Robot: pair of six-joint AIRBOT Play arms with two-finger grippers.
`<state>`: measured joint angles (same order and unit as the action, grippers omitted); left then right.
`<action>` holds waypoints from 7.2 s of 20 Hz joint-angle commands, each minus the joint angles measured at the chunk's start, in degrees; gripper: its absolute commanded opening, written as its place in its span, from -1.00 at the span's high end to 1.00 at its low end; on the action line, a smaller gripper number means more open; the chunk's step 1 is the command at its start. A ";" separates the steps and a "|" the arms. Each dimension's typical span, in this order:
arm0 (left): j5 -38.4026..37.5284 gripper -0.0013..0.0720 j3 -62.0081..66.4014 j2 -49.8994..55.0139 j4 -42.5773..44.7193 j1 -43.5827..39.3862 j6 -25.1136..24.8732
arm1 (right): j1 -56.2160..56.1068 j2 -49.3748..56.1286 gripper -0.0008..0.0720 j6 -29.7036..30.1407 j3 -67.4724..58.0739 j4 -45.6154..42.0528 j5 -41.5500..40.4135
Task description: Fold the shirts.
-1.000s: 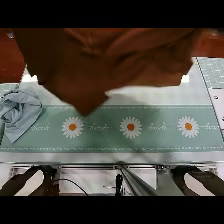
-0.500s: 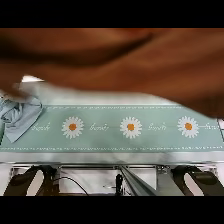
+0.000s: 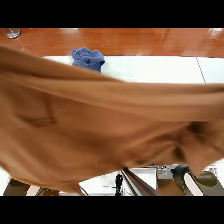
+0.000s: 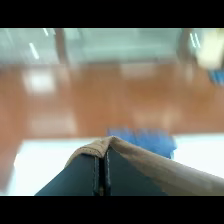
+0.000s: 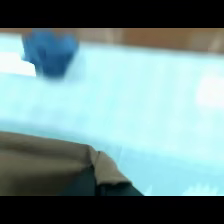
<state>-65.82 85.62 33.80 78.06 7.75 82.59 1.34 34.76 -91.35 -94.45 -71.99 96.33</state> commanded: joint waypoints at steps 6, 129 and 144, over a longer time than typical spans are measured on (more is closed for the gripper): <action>16.17 0.91 -25.27 19.78 -8.07 -8.09 -1.03 | 0.17 14.25 0.91 0.61 31.63 -0.42 -33.86; 2.12 0.90 -4.57 52.19 -18.95 -5.11 2.36 | 19.06 57.75 0.91 13.51 4.35 24.70 -28.17; -13.35 -0.96 -14.34 54.42 -9.14 -4.81 0.81 | 18.08 64.48 -0.72 15.13 8.98 10.34 -11.65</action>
<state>-73.43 70.46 88.27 63.86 2.46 81.06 19.33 99.11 -76.88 -85.14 -59.81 80.29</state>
